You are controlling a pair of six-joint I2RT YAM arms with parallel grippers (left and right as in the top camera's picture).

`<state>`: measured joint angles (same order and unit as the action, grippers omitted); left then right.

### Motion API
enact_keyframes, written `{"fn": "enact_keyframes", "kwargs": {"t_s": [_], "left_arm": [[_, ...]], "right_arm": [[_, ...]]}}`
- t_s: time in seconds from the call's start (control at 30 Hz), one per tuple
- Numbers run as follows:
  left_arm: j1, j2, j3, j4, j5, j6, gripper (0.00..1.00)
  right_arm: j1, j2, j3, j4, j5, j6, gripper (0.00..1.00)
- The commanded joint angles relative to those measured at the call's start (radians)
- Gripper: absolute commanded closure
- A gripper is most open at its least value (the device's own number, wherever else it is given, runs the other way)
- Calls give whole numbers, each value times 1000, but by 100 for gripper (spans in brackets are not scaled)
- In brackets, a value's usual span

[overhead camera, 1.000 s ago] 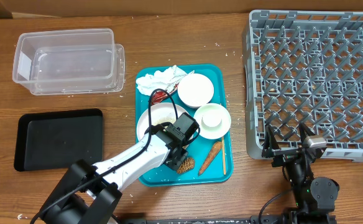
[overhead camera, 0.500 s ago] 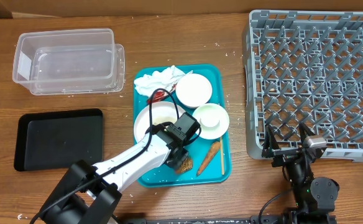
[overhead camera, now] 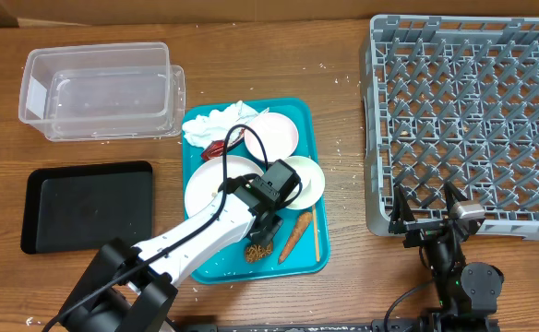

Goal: Sort waste into correct bins and load items into the dishwasher
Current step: 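Grasp the rim of the white rice plate with the left gripper, then lift the plate and carry it left over the black tray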

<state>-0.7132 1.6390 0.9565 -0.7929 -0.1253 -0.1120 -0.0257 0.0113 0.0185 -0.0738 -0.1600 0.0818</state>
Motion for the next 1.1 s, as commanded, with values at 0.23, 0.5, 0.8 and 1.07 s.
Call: {"fn": "enact_keyframes", "kwargs": {"t_s": [0.23, 0.5, 0.8, 1.07], "left_arm": [[6, 8, 105, -95, -43, -26, 96], [6, 8, 201, -164, -66, -54, 96], [6, 8, 281, -255, -119, -83, 96], [8, 8, 334, -327, -198, -197, 96]], "right_arm": [[-3, -5, -10, 5, 2, 0, 0], [-3, -5, -10, 5, 2, 0, 0], [-3, -5, -10, 5, 2, 0, 0], [-3, -5, -10, 5, 2, 0, 0]]}}
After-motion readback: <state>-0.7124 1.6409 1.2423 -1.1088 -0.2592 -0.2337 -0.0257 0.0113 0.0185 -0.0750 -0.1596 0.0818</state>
